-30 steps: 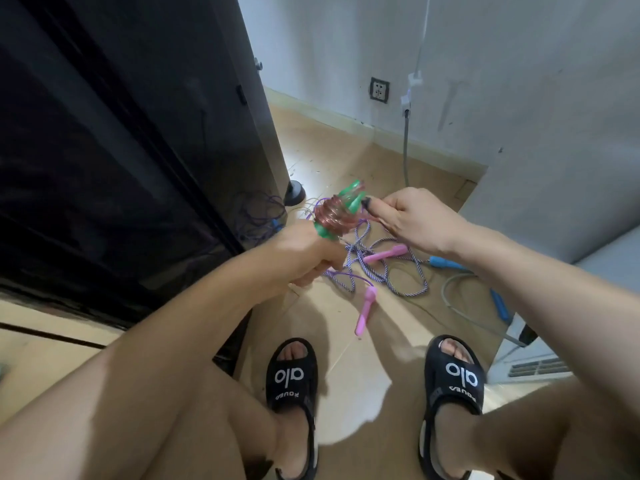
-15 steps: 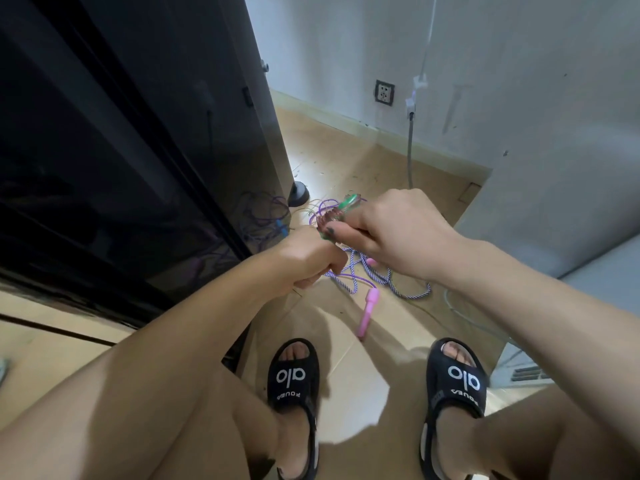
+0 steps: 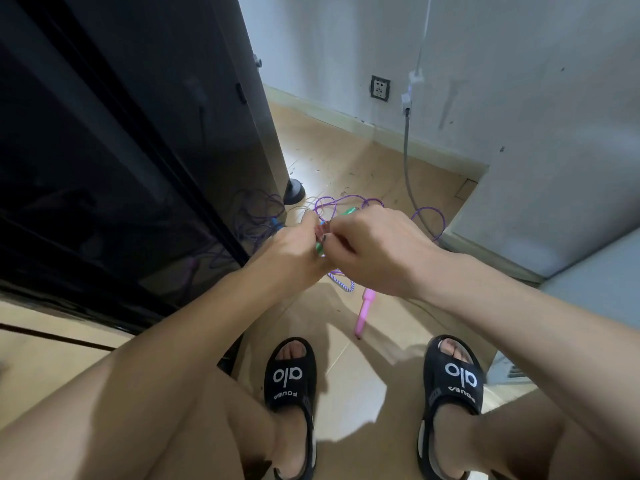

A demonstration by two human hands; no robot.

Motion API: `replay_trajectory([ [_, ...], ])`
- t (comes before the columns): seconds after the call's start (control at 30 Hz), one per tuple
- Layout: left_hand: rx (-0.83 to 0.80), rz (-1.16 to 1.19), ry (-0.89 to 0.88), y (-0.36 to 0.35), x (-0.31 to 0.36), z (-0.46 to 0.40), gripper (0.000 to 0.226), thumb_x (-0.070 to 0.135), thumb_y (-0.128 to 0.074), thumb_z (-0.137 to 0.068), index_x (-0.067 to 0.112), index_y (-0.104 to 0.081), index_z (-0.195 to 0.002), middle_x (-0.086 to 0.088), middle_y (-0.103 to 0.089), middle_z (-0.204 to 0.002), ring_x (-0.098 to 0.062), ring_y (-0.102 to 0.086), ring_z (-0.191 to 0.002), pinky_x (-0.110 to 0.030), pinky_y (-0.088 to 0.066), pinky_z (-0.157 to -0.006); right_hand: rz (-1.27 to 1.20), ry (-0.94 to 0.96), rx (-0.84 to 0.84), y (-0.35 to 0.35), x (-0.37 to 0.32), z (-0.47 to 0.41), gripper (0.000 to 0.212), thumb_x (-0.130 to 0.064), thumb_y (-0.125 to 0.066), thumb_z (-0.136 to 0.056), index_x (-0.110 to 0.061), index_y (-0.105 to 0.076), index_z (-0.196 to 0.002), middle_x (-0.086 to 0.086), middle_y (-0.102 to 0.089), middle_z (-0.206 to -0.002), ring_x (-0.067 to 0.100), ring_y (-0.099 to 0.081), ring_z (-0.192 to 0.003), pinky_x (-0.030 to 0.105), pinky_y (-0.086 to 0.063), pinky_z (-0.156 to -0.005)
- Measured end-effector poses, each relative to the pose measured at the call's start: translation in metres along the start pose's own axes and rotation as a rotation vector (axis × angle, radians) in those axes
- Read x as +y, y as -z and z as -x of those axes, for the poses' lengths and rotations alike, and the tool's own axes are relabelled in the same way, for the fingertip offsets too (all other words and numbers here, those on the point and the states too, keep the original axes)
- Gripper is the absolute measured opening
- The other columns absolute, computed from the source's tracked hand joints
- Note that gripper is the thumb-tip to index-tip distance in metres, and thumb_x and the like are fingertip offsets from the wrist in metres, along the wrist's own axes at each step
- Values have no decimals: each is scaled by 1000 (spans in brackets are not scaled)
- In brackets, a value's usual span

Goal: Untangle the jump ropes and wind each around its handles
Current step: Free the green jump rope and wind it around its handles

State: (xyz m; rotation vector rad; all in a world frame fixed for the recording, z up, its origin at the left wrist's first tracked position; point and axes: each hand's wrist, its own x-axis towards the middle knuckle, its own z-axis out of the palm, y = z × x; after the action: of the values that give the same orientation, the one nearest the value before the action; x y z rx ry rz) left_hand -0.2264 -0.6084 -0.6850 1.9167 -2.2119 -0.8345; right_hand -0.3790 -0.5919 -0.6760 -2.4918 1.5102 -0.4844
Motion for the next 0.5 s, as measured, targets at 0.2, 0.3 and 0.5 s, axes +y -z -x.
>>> replay_trajectory([
  [0.2,92,229,-233,8,-4,2,29,32,-66,-84,26,-48,-106,9,-61,-79,-11,-57,-70,-28,-42,-60,-213,14,-77,7,8,-2,29,-16,-43,-93,-12,-35,-65,7,-41,-59,24,-35,-56,44,-35,-53],
  [0.3,88,183,-224,6,-6,2,25,38,-68,-84,31,-49,-99,5,-63,-77,-23,-61,-75,-38,-49,-64,-260,61,-95,7,13,0,29,-19,-43,-96,-16,-38,-68,6,-46,-59,25,-40,-57,47,-38,-54],
  [0.5,60,157,-206,-6,2,3,18,41,-69,-80,29,-59,-87,4,-64,-78,-16,-59,-74,-37,-54,-72,-140,0,-53,27,24,-5,41,-45,-58,-95,-21,-47,-64,-2,-46,-53,15,-41,-54,34,-34,-53],
])
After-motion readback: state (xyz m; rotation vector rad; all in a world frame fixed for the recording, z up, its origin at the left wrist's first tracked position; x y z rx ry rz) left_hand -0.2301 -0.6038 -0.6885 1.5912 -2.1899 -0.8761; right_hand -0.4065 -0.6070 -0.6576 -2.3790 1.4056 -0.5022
